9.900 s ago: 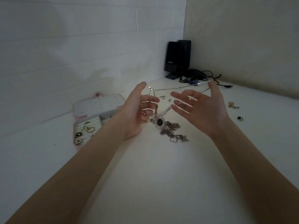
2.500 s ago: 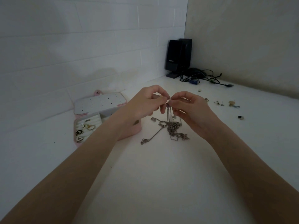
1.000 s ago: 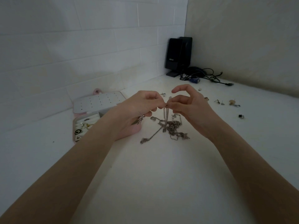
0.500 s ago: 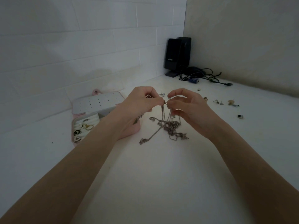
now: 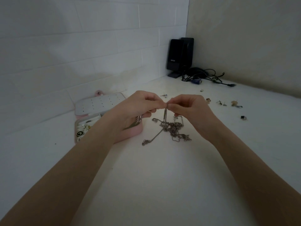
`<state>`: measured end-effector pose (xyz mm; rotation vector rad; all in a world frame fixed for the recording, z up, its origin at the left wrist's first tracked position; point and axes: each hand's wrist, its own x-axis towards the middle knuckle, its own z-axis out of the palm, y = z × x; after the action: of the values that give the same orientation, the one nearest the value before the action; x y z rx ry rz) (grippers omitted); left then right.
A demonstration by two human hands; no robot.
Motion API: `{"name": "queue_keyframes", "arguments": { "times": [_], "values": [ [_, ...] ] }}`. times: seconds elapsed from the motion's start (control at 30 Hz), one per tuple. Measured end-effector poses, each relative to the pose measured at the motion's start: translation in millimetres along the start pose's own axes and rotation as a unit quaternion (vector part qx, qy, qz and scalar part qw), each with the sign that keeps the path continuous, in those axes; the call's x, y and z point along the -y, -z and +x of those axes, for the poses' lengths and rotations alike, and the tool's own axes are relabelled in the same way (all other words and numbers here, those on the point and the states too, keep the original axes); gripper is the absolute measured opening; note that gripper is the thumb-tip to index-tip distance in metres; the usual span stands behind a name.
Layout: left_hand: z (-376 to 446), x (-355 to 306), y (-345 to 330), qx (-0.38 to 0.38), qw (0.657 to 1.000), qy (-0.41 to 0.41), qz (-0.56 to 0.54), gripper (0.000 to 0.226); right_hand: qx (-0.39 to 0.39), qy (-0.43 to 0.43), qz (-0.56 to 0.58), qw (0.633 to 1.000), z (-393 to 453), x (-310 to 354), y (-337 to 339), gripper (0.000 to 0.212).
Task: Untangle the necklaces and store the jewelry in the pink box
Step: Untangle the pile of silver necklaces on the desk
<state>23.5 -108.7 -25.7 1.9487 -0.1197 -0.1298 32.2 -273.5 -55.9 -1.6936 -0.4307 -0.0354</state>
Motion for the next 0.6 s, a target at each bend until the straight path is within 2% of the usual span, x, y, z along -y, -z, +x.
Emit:
{"name": "queue_keyframes", "arguments": {
  "times": [0.23, 0.37, 0.47, 0.53, 0.6],
  "values": [
    [-4.1, 0.4, 6.6, 0.112, 0.992, 0.052, -0.035, 0.013, 0.096, -0.035, 0.004, 0.995, -3.8, 6.0, -3.7, 0.018],
    [-2.9, -1.8, 6.1, 0.101, 0.994, 0.037, -0.031, 0.016, 0.106, -0.041, 0.047, 0.992, -4.6, 7.3, -2.4, 0.018],
    [-0.1, -1.6, 6.1, 0.08, 0.996, 0.022, -0.043, 0.019, 0.108, -0.041, 0.084, 0.99, -4.9, 6.7, 1.1, 0.01],
    [-0.9, -0.5, 4.9, 0.091, 0.994, 0.023, -0.052, 0.015, 0.106, -0.039, 0.09, 0.989, -5.1, 5.0, 2.7, 0.004],
    [-2.6, 1.8, 4.1, 0.11, 0.99, 0.028, -0.083, 0.015, 0.116, -0.043, 0.103, 0.987, -5.3, 5.0, 4.0, 0.008]
  ]
}}
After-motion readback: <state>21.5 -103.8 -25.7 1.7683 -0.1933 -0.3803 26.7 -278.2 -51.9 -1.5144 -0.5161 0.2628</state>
